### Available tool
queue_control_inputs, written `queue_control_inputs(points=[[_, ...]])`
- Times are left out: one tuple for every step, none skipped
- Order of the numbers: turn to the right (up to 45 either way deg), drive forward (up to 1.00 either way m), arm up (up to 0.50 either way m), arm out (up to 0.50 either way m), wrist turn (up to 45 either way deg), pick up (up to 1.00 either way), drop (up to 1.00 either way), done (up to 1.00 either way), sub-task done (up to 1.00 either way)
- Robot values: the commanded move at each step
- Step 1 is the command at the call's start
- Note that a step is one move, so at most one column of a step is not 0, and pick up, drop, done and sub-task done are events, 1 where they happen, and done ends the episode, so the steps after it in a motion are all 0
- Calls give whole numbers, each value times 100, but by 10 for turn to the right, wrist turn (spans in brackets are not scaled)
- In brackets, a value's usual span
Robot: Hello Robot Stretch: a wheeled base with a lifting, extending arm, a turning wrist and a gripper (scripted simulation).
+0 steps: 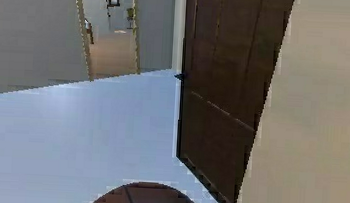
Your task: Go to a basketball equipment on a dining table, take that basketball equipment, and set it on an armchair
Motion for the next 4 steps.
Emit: queue_control_inputs(points=[[-360, 0, 0, 0, 0, 0, 0, 0, 0], [450, 0, 0, 0, 0, 0, 0, 0, 0], [300, 0, 0, 0, 0, 0, 0, 0, 0], [0, 0, 0, 36, 0, 0, 0, 0, 0]])
